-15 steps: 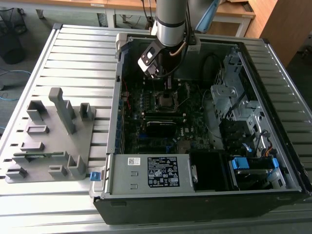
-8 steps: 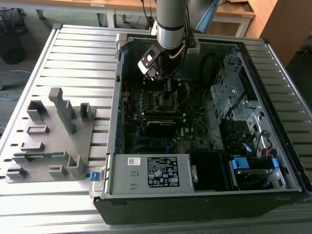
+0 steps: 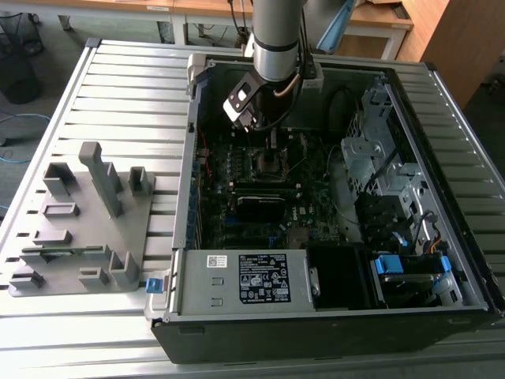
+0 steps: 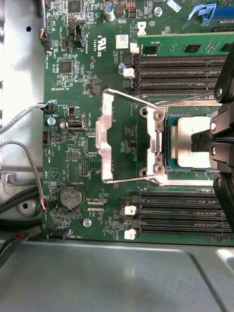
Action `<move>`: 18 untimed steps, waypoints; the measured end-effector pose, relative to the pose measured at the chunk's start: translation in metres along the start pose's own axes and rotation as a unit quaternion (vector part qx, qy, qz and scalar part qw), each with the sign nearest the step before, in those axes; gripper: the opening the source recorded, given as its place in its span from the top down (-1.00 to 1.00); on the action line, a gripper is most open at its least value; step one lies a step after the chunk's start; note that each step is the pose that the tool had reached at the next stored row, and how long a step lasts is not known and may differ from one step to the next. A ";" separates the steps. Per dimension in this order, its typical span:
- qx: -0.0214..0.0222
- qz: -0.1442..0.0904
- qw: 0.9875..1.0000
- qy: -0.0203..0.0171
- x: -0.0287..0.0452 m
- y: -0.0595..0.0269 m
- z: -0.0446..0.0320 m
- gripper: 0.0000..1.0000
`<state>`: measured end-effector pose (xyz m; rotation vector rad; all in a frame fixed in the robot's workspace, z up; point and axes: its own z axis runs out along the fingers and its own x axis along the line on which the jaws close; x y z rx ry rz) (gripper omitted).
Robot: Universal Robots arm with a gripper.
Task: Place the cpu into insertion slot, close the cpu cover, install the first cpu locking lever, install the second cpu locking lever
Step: 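Place the cpu into insertion slot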
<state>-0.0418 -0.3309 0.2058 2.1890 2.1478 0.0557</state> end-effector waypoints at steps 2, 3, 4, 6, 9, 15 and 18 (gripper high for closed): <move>0.000 0.000 1.000 0.000 0.0000 0.0000 0.0009 0.80; 0.000 0.000 1.000 0.000 0.0000 -0.0001 0.0016 0.80; 0.000 0.000 1.000 0.000 0.0000 -0.0002 0.0025 0.80; 0.000 0.000 1.000 0.000 0.0001 -0.0003 0.0041 0.80; 0.000 0.000 1.000 0.000 0.0000 -0.0004 0.0048 0.80; 0.000 0.000 1.000 0.000 0.0001 -0.0005 0.0061 0.80; 0.000 0.000 1.000 -0.001 0.0000 -0.0006 0.0071 0.80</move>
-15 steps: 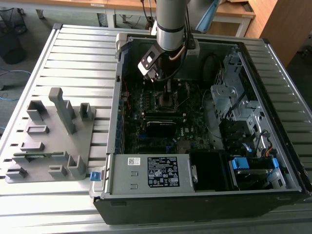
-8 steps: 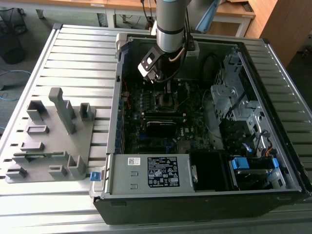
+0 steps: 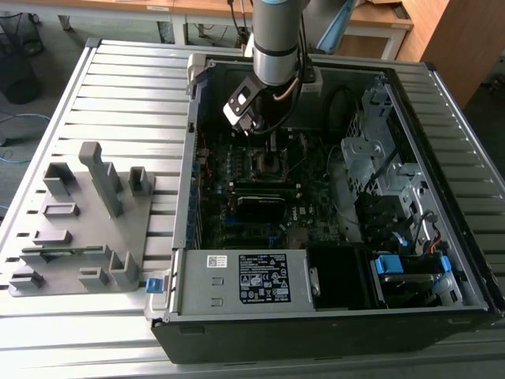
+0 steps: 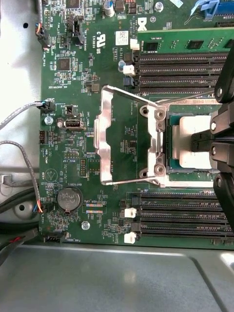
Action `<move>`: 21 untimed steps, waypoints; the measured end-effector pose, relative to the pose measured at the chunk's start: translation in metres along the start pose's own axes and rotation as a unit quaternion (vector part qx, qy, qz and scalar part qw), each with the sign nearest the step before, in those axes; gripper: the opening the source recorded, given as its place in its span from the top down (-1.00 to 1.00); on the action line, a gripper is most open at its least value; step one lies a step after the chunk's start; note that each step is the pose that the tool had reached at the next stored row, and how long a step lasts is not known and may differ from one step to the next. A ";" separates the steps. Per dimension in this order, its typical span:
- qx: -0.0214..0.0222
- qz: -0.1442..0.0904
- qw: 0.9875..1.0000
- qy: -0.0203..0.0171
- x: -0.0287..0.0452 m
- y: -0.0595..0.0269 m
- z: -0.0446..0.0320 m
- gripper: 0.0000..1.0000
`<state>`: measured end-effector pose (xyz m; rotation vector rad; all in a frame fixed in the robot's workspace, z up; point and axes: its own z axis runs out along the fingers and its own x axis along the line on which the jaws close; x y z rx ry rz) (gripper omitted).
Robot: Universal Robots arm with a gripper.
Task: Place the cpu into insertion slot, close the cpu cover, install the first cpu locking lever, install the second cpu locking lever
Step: 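Place the cpu into insertion slot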
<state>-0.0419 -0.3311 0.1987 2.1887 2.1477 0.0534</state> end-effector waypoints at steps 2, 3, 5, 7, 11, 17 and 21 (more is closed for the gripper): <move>0.000 0.000 1.000 0.000 0.0001 0.0001 0.0003 0.80; 0.000 0.000 1.000 0.000 0.0002 0.0001 0.0005 0.80; 0.000 0.000 1.000 0.000 0.0002 0.0001 0.0005 0.80; 0.000 0.000 1.000 0.001 0.0003 0.0002 -0.0001 0.80; 0.000 0.000 1.000 0.001 0.0000 0.0008 -0.0080 0.80; 0.000 0.000 1.000 0.000 -0.0004 0.0018 -0.0219 0.80; -0.001 0.000 1.000 0.001 -0.0004 0.0020 -0.0236 0.80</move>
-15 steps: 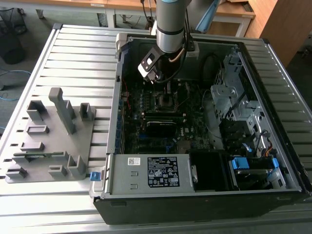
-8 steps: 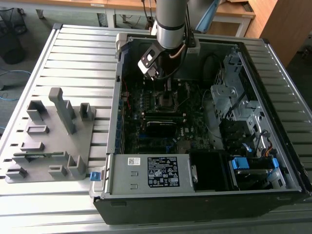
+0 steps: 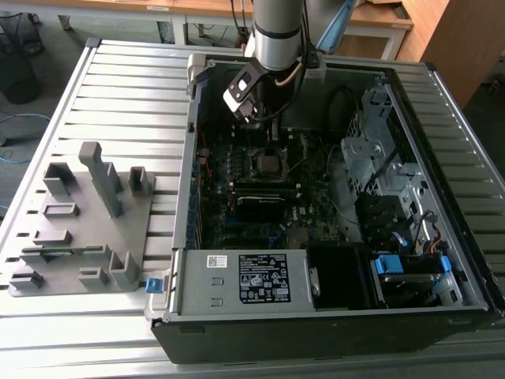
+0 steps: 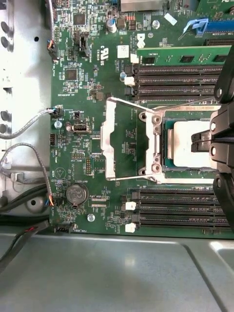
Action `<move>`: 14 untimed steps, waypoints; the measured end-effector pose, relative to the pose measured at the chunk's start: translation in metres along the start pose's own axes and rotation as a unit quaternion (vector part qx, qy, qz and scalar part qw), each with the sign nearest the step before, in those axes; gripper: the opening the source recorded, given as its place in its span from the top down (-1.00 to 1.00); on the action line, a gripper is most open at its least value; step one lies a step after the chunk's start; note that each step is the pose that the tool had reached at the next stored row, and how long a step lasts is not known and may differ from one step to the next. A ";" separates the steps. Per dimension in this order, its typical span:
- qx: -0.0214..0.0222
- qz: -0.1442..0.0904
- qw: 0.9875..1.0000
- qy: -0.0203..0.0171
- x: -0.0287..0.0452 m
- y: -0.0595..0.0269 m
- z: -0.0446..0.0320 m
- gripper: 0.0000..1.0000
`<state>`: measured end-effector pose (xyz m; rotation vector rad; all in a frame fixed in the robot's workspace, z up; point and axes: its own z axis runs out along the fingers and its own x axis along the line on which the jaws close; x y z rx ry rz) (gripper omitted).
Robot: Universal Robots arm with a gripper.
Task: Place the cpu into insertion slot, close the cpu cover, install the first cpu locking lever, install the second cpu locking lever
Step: 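Place the cpu into insertion slot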
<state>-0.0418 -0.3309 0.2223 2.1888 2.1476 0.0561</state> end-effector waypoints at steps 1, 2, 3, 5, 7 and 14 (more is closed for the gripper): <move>0.000 0.000 1.000 0.000 0.0000 0.0000 -0.0002 0.80; 0.001 0.000 1.000 0.000 -0.0001 0.0000 -0.0002 0.80; 0.005 0.000 1.000 0.000 -0.0001 0.0002 0.0000 0.80; 0.014 0.000 1.000 0.000 -0.0002 0.0004 0.0003 0.80; 0.014 0.000 1.000 -0.001 -0.0002 0.0004 0.0003 0.80; 0.014 0.000 1.000 0.000 -0.0030 0.0012 0.0017 0.80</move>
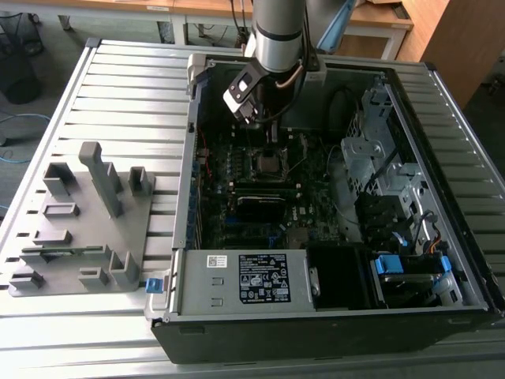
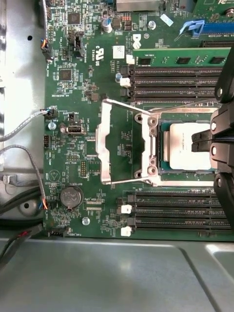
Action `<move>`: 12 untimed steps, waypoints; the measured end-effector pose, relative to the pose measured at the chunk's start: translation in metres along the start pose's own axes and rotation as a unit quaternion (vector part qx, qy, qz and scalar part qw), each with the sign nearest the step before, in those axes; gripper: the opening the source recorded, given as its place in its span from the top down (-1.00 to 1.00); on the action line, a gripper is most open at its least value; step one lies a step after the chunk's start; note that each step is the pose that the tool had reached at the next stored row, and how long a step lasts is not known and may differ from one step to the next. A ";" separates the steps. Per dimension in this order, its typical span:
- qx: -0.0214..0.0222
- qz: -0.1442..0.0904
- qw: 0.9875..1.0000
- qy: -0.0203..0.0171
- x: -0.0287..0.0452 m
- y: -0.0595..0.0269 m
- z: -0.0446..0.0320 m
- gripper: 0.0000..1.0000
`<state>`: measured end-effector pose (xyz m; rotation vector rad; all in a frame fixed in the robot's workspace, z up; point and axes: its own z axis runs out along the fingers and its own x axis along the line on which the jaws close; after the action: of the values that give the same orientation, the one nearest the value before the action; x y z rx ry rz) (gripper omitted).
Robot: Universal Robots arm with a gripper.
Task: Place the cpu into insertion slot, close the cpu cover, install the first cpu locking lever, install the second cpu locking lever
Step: 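Place the cpu into insertion slot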
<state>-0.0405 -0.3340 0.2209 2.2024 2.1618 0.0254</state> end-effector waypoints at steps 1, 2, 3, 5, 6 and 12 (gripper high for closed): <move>0.000 0.000 1.000 0.000 -0.0009 0.0002 0.0006 0.80; 0.000 0.000 1.000 0.000 -0.0018 0.0006 0.0011 0.80; 0.000 0.000 1.000 0.000 -0.0023 0.0013 0.0017 0.80; 0.000 0.000 1.000 0.000 -0.0025 0.0026 0.0021 0.80; 0.000 0.000 1.000 0.000 -0.0026 0.0028 0.0022 0.80; 0.000 0.000 1.000 0.000 -0.0013 0.0041 0.0041 0.80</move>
<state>-0.0362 -0.3355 0.2170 2.2026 2.1617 0.0256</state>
